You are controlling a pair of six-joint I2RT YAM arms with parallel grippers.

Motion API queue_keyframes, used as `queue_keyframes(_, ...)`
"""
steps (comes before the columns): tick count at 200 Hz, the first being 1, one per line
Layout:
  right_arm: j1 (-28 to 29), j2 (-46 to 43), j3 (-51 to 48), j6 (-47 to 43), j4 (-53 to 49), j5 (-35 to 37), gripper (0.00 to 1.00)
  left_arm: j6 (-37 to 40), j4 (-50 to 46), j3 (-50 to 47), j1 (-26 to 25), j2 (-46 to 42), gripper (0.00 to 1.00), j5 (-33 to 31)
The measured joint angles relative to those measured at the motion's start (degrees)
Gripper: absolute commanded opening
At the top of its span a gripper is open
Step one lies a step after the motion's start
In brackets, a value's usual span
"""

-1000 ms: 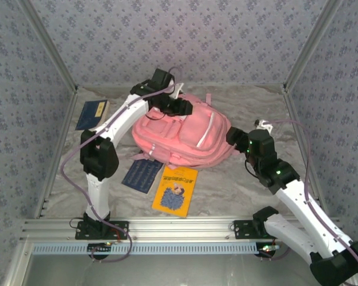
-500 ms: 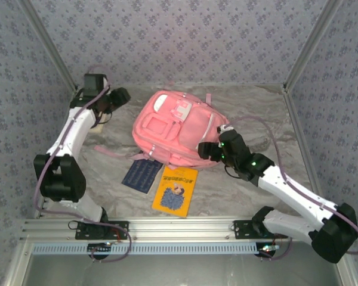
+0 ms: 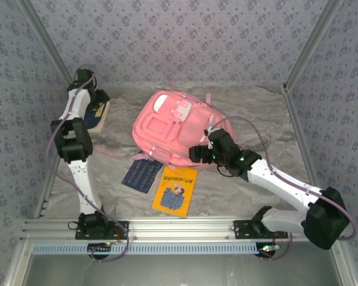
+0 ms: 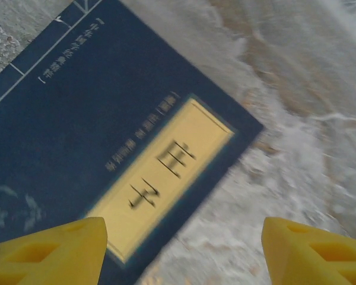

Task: Pack the student bag

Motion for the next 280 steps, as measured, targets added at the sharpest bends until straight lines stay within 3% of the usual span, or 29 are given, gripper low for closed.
queue_keyframes(65, -0.07, 4.42, 0.00, -0.66, 2.01, -3.87, 0.84, 3.72, -11.54, 10.62, -0.22, 9.18, 0.70, 1.49)
queue_keyframes(119, -0.46, 4.31, 0.74, -1.64, 2.03, -4.59, 0.84, 3.85, -12.33, 10.23, 0.26, 9.77, 0.69, 5.73)
queue_keyframes(191, -0.68, 0.81, 0.74, -1.68, 2.03, -4.59, 0.85, 2.16, -4.48, -10.49, -1.20, -1.60, 0.66, 11.76)
queue_keyframes(256, -1.31, 0.76, 0.74, -1.68, 2.05, -5.62, 0.85, -3.74, 4.83, -35.15, -10.25, -16.41, 0.58, 16.39)
queue_keyframes(280, -1.07, 1.73, 1.66, -2.60, 2.29, -7.89, 0.80, -6.05, 4.79, -40.76, -11.37, -21.18, 0.62, 15.39)
